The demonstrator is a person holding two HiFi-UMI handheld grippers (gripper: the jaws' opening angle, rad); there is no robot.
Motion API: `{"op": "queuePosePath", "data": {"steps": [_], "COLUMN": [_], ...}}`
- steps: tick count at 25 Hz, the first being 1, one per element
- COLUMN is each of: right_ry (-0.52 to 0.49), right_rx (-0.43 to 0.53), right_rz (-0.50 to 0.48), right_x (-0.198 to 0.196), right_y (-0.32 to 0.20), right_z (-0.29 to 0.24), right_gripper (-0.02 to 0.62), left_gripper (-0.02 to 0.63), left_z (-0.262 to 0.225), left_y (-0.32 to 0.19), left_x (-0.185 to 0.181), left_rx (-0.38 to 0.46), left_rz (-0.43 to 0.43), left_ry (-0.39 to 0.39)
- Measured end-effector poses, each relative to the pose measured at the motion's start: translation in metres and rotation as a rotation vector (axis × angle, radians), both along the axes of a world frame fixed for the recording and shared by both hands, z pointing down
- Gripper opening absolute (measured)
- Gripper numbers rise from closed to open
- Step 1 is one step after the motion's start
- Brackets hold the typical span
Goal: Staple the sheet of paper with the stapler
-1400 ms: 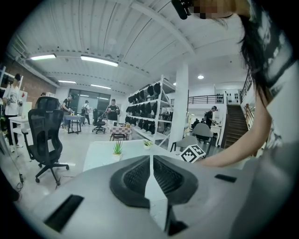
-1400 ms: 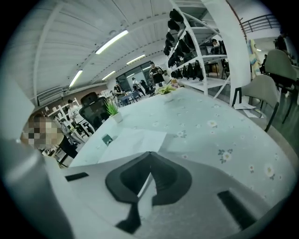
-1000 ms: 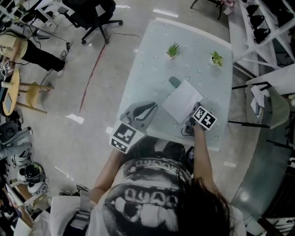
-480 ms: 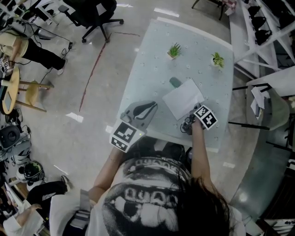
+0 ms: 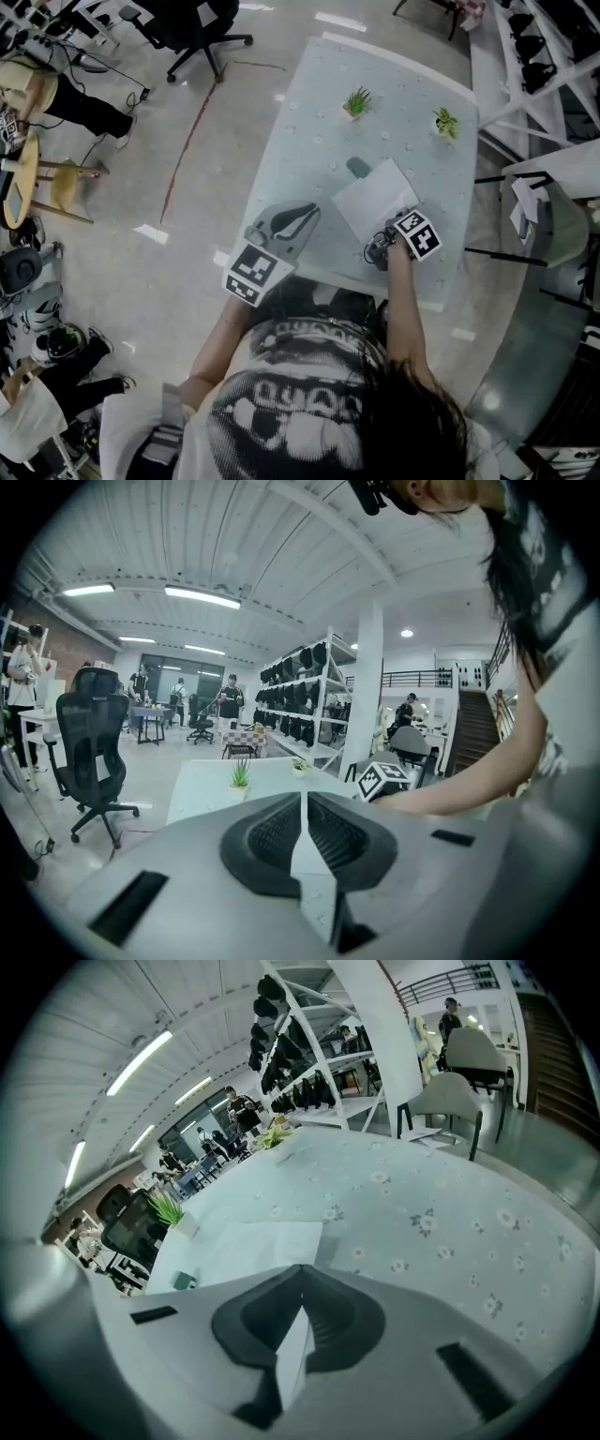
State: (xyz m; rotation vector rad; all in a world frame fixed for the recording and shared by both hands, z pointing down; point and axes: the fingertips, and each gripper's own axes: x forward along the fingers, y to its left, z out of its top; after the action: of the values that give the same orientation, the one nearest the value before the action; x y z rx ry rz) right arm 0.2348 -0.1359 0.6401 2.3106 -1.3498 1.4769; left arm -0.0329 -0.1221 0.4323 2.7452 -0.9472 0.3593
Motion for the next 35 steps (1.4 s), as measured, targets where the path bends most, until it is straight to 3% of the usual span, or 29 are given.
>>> {"op": "queuePosePath", "data": {"steps": [15,31,35], "right_ry": [0.016,-0.026,-0.037], "right_rx": [-0.028,0.090,0.136], "right_rz": [-0.066,-0.085,-0.111], "right_x": [-0.006,-0.026,-0.023], "right_y": [-0.005,-0.032,-0.035], "right_z": [-0.009,-0.015,-0.017], "right_gripper": [0.007,0.011,0.109], "left_gripper": [0.020,0.020,0.020], "left_z": [0.004,0.010,0.013], "left_y": [-0.007,-0.003,-0.003], "left_x": [-0.006,-0.018,-0.019], "left_rx": [-0.012,-0.029,-0.033], "left_rz": [-0.024,-0.052,-0.054], "left_ry": [0.005,0.010,0.013]}}
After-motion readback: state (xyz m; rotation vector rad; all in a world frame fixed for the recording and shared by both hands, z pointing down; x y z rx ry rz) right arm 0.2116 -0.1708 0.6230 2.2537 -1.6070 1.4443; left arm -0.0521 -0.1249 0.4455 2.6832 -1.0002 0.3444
